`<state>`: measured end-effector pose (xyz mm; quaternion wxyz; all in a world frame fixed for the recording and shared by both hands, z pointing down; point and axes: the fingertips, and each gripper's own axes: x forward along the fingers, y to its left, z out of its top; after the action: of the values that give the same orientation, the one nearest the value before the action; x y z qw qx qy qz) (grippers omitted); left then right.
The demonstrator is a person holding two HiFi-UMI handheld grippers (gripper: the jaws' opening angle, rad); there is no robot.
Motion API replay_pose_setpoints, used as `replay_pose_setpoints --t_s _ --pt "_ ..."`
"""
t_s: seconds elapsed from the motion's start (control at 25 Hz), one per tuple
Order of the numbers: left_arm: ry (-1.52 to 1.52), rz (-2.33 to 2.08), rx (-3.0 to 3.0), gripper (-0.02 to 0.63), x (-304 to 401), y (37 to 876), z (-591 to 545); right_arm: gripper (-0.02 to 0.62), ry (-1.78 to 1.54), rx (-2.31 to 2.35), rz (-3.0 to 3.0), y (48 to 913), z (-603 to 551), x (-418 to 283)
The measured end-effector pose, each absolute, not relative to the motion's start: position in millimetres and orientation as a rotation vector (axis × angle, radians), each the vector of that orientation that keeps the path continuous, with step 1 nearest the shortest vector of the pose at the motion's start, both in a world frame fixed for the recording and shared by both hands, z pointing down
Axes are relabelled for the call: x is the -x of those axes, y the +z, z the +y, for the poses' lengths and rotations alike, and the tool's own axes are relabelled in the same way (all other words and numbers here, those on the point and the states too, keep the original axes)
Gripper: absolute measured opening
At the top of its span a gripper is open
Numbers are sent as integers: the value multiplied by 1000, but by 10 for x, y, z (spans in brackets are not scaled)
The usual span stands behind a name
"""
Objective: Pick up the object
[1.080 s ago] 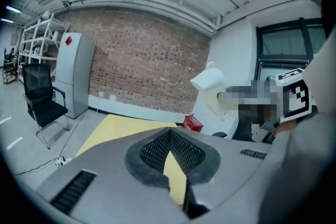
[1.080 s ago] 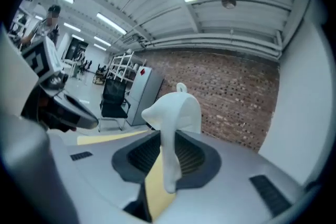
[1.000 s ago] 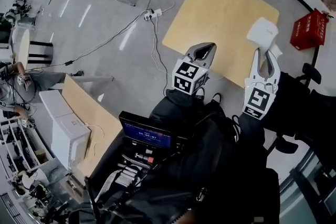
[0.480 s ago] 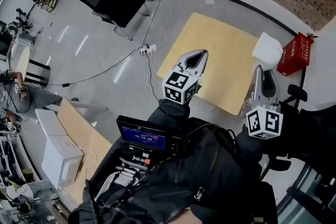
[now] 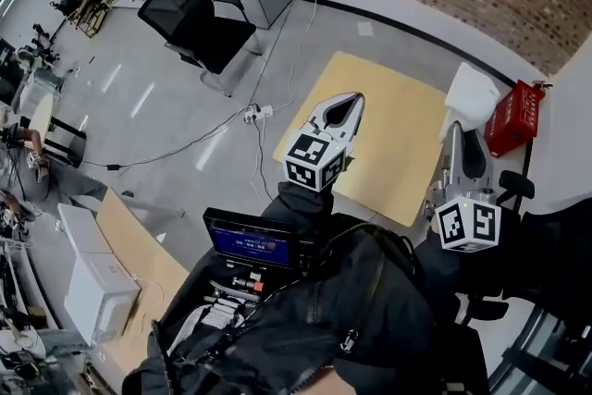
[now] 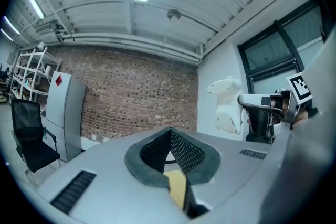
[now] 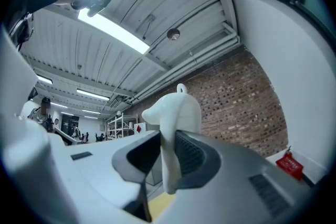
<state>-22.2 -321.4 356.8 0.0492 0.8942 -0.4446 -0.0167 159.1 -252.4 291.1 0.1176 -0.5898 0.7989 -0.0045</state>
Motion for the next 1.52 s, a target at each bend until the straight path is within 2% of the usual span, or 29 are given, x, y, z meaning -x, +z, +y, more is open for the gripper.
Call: replay_pose_setpoints --t_s 1.52 --pt "-97 -1394 -2757 -2 259 3454 -3202 94 -23 1688 2353 2944 -2631 -1511"
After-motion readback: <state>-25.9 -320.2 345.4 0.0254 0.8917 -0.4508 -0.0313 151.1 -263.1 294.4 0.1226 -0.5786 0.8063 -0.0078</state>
